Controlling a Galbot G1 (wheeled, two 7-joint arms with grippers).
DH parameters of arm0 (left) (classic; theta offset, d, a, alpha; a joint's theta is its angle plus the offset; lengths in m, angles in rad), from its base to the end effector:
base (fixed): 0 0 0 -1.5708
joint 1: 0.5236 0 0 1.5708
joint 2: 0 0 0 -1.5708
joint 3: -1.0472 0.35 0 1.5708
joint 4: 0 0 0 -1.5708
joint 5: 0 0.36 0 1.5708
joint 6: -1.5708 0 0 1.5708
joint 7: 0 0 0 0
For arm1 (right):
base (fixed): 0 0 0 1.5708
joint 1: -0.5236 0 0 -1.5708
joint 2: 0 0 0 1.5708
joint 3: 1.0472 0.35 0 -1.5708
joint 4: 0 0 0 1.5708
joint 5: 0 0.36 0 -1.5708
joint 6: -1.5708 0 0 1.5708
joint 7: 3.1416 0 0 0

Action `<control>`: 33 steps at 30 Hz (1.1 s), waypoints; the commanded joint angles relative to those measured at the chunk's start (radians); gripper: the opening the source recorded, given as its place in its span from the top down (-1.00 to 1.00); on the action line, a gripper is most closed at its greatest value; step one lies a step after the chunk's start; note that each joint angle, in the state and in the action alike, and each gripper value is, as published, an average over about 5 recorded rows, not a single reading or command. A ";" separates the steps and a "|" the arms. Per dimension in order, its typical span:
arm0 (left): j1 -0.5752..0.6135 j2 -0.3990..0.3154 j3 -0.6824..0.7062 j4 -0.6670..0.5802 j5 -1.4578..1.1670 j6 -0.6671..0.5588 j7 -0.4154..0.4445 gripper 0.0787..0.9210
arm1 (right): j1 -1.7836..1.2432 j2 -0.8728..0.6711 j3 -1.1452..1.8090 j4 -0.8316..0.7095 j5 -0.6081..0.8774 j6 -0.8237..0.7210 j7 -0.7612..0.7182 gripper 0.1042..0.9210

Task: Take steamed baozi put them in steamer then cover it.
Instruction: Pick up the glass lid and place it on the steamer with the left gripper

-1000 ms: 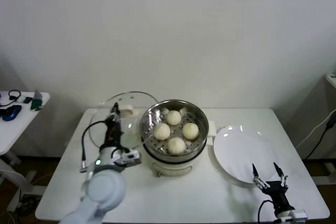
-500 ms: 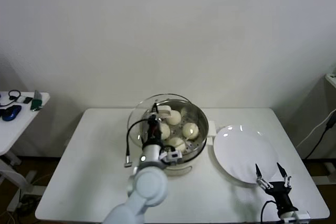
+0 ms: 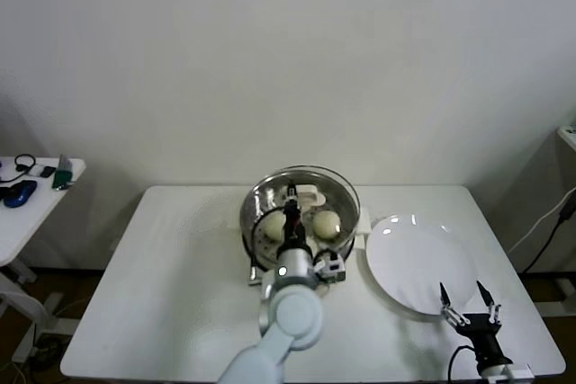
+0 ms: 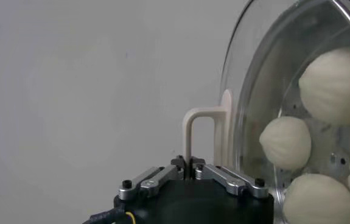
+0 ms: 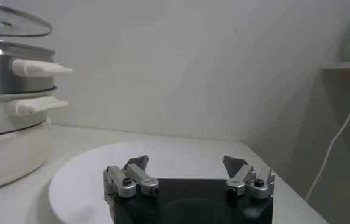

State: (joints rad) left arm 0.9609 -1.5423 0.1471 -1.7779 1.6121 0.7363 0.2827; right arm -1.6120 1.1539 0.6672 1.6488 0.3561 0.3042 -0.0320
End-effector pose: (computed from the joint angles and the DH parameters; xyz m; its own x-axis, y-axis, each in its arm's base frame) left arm 0.2993 -0.2110 -0.2573 -0.9986 -0.0516 0.0129 0.0085 0.0852 0.9963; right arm 0.1536 -0.1773 -0.4212 -0.9902 0.0409 0.1333 0.0271 0.9943 -0.1034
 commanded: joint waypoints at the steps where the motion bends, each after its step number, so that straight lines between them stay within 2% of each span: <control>1: 0.002 -0.048 0.002 0.068 0.060 0.012 -0.010 0.83 | 0.003 0.000 -0.002 -0.006 0.001 0.003 0.001 -0.76; 12: 0.014 -0.020 -0.010 0.077 0.044 0.010 -0.036 0.83 | 0.005 0.001 0.001 -0.002 -0.001 0.004 0.002 -0.76; 23: 0.016 -0.031 -0.014 0.106 0.042 -0.001 -0.072 0.83 | 0.003 0.013 0.003 0.002 -0.013 0.012 0.002 -0.76; 33: 0.019 -0.009 -0.015 0.082 0.045 -0.012 -0.050 0.83 | 0.004 0.013 0.010 0.014 -0.012 0.010 0.003 -0.76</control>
State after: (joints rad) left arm 0.9766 -1.5621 0.1285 -1.6822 1.6611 0.7356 0.2197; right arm -1.6111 1.1652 0.6756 1.6581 0.3434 0.3181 -0.0300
